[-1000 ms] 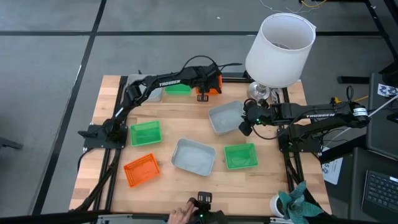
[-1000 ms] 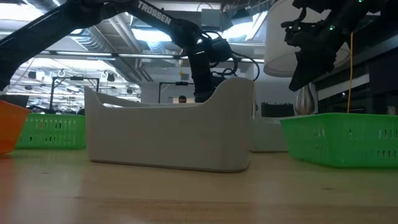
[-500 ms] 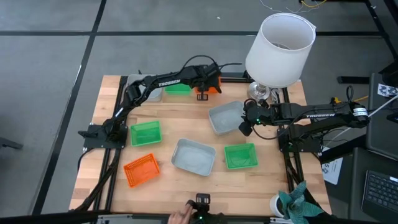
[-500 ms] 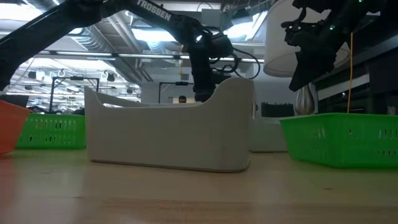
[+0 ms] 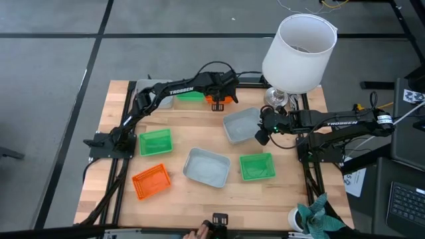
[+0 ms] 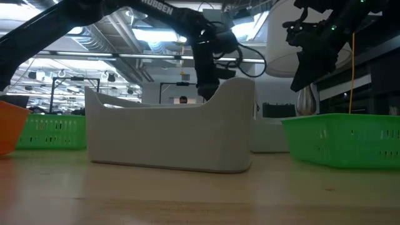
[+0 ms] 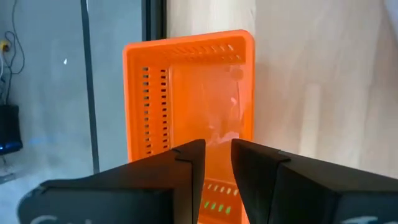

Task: Stack baskets by color
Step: Adjust the orange bins

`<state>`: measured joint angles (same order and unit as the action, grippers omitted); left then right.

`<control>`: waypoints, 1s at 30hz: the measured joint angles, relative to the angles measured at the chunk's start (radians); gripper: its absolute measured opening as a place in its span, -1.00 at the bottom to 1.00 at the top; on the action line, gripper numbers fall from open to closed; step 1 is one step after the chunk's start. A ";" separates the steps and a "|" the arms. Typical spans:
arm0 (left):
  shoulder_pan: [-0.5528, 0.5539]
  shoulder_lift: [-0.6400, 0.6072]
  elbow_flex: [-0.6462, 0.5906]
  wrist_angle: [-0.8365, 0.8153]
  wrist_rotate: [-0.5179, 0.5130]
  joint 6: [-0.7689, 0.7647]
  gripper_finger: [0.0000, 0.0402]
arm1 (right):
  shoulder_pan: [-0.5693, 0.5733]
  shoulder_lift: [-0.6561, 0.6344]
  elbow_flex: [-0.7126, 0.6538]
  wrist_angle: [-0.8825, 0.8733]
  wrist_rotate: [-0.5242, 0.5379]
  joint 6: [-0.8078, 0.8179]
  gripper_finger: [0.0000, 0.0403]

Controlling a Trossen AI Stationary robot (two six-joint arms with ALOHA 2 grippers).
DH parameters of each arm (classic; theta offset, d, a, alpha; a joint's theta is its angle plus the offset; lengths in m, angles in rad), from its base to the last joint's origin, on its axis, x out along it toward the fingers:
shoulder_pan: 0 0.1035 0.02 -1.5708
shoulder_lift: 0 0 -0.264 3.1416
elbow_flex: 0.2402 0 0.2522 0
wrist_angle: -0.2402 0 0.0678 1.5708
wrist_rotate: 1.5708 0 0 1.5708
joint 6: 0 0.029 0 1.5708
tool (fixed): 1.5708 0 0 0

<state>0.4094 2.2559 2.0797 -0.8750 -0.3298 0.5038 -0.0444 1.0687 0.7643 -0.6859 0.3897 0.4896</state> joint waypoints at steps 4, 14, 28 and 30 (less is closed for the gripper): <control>-0.019 0.000 0.089 -0.113 -0.035 -0.046 -0.65 | 0.000 0.000 0.000 0.000 0.000 0.000 -0.57; -0.066 -0.077 0.190 -0.700 -0.037 -0.404 -0.65 | 0.000 0.000 0.000 0.000 0.001 0.000 -0.57; 0.051 -0.144 -0.213 -0.270 0.377 -0.243 -0.67 | 0.000 0.000 0.000 0.002 0.000 0.000 -0.57; 0.056 -0.127 -0.238 -0.215 0.358 -0.232 -0.67 | 0.000 0.000 0.000 0.002 0.000 0.000 -0.57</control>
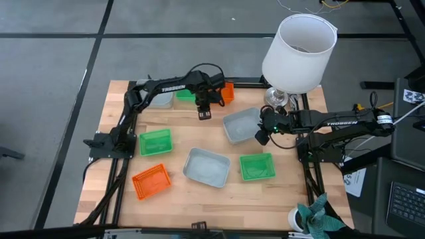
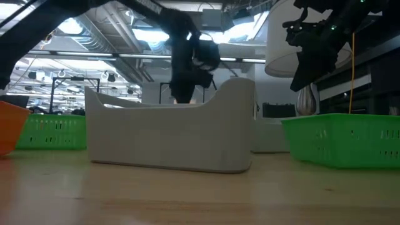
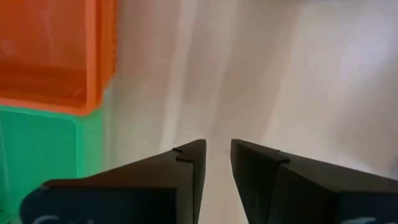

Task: Stack baskets by color
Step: Adjust the orange bins

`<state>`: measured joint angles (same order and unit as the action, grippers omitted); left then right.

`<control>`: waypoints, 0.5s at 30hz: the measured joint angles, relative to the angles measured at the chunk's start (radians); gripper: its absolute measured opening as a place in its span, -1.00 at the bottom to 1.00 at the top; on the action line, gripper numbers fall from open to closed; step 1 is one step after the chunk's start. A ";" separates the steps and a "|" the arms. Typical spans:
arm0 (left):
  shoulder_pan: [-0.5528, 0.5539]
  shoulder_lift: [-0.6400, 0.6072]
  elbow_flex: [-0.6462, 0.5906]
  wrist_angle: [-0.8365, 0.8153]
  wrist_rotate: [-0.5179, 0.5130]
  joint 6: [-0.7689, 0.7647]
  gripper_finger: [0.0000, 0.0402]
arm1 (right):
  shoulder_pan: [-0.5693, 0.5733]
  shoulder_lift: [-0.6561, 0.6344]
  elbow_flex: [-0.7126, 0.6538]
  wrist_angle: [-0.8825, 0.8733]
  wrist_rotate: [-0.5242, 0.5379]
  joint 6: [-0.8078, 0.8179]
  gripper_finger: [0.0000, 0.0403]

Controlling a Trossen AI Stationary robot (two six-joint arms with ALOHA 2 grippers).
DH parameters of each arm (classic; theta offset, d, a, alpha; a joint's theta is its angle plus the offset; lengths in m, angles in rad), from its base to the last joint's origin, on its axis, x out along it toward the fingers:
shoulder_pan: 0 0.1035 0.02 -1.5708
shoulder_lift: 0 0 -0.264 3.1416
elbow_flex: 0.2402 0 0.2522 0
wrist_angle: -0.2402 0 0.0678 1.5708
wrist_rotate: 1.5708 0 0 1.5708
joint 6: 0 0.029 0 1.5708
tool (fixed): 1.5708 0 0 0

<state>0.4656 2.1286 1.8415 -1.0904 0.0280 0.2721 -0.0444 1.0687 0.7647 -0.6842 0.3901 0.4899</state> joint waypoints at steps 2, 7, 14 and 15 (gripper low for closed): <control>0.006 0.004 -0.004 0.063 -0.005 0.007 -0.67 | 0.000 0.000 0.000 0.000 0.000 -0.002 -0.57; 0.012 0.018 -0.005 0.145 -0.017 0.058 -0.67 | 0.000 0.000 0.000 -0.001 0.000 -0.001 -0.57; 0.041 0.051 -0.030 0.239 -0.018 0.064 -0.67 | 0.000 0.000 0.000 -0.002 0.000 -0.001 -0.57; 0.044 0.051 -0.034 0.242 -0.019 0.066 -0.67 | 0.000 0.000 0.000 -0.002 0.000 -0.001 -0.57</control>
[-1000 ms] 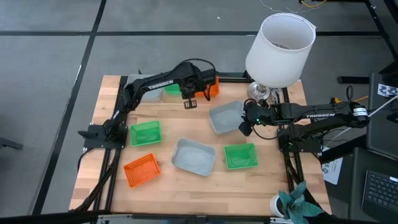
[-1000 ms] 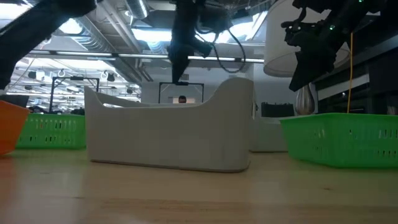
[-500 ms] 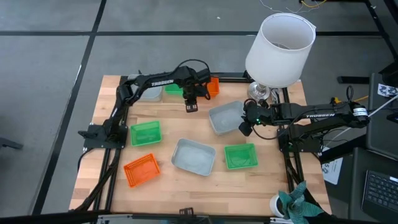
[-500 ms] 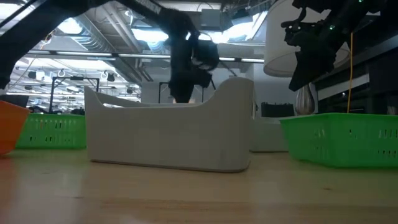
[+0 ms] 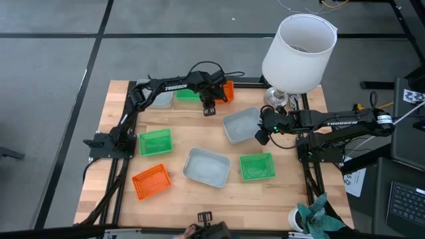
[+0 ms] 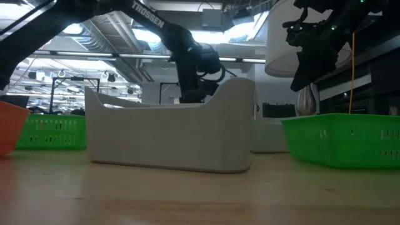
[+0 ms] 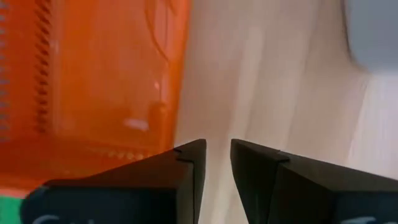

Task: Stack baskets by color
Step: Adjust the orange bins

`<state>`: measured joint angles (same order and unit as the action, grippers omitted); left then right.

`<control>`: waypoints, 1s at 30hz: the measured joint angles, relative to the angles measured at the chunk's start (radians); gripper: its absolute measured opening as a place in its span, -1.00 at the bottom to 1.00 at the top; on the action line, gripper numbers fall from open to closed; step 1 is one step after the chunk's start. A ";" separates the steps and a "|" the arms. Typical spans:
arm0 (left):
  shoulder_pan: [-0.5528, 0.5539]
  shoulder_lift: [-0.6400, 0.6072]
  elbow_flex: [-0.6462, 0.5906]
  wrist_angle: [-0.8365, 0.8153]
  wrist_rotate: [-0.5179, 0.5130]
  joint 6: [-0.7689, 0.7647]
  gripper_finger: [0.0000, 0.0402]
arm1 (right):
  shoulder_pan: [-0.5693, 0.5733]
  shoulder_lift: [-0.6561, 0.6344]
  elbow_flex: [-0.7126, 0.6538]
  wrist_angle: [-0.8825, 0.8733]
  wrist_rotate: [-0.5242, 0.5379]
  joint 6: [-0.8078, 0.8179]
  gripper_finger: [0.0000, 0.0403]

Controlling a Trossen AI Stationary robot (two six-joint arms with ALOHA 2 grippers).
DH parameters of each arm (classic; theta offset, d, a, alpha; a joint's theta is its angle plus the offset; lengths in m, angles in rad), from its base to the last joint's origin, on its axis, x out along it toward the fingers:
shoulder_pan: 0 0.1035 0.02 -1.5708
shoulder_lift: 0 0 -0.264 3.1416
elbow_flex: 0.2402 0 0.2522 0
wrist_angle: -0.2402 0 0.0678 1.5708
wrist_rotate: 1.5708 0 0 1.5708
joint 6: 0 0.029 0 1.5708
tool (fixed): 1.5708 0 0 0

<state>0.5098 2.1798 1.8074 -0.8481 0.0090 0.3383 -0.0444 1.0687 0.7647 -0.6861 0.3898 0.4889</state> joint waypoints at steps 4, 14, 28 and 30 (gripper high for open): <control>0.005 -0.004 -0.001 0.082 -0.001 0.013 -0.67 | 0.000 0.000 0.000 0.000 0.000 0.000 -0.57; 0.016 0.010 -0.002 0.099 0.009 0.014 -0.67 | 0.000 0.000 0.000 0.000 0.001 0.000 -0.57; 0.011 0.020 -0.002 0.220 -0.001 0.039 -0.67 | 0.000 0.000 0.000 0.000 0.001 -0.001 -0.57; 0.011 0.020 -0.002 0.221 -0.002 0.038 -0.67 | 0.000 0.000 0.000 0.000 0.001 0.000 -0.57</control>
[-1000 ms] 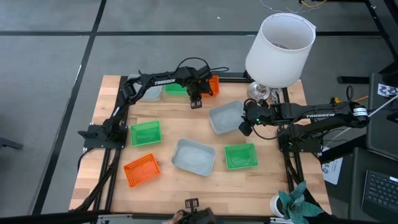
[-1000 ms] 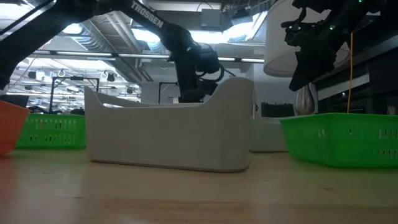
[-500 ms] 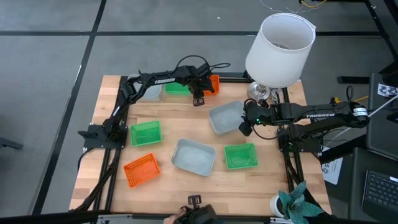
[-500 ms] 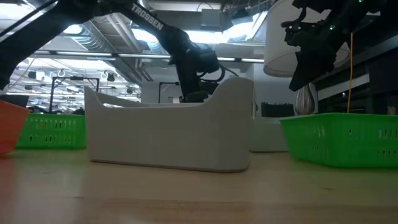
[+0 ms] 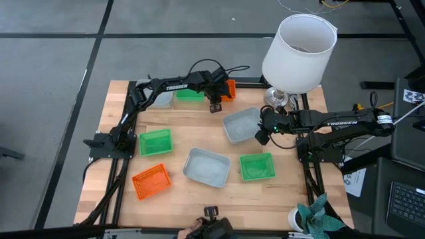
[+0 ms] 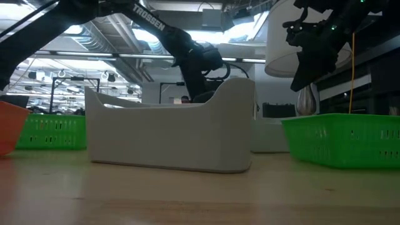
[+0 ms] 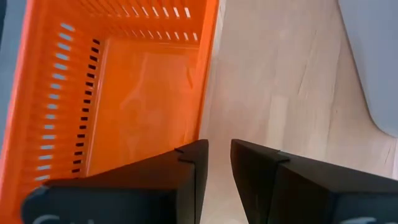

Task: Stack baskets by color
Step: Adjust the orange bins, then adjust the gray bin on the middle

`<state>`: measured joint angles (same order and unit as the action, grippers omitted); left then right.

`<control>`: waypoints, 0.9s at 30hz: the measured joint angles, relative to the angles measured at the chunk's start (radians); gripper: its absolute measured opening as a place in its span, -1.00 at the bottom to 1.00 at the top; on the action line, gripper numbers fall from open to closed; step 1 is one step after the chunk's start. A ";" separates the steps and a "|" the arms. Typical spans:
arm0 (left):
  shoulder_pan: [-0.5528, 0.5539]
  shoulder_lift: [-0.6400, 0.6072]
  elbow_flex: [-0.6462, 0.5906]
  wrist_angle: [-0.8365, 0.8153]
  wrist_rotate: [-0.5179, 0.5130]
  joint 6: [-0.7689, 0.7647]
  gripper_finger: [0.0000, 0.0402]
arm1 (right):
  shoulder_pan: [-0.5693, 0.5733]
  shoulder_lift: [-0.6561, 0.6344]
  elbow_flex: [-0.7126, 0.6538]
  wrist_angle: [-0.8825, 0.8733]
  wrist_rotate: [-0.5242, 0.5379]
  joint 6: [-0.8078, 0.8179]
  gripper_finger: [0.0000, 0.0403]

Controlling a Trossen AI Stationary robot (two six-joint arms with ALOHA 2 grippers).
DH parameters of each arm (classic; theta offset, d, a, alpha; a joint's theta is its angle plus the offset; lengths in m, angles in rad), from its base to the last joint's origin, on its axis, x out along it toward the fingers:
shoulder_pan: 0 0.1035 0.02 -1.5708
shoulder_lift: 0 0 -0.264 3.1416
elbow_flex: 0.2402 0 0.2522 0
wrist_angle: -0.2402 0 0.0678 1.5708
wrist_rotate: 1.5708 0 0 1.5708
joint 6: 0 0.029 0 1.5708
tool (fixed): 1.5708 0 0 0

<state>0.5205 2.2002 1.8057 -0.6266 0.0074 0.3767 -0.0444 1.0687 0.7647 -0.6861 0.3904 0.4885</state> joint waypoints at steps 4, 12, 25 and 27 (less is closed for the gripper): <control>-0.011 0.000 0.000 0.000 -0.008 0.000 -0.67 | 0.000 0.000 0.000 0.000 0.000 0.000 -0.57; -0.043 -0.003 0.001 -0.022 -0.016 -0.021 -0.67 | 0.000 0.000 0.000 0.000 0.000 -0.003 -0.57; -0.203 -0.154 0.241 -0.848 -0.144 -0.165 -0.67 | 0.000 0.000 0.000 0.073 0.066 -0.081 -0.57; -0.213 -0.194 0.215 -0.852 -0.143 -0.166 -0.67 | 0.000 0.000 0.000 0.125 0.070 -0.091 -0.57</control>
<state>0.3076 2.0064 2.0211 -1.4781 -0.1358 0.2111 -0.0448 1.0687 0.7647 -0.5613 0.4607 0.3974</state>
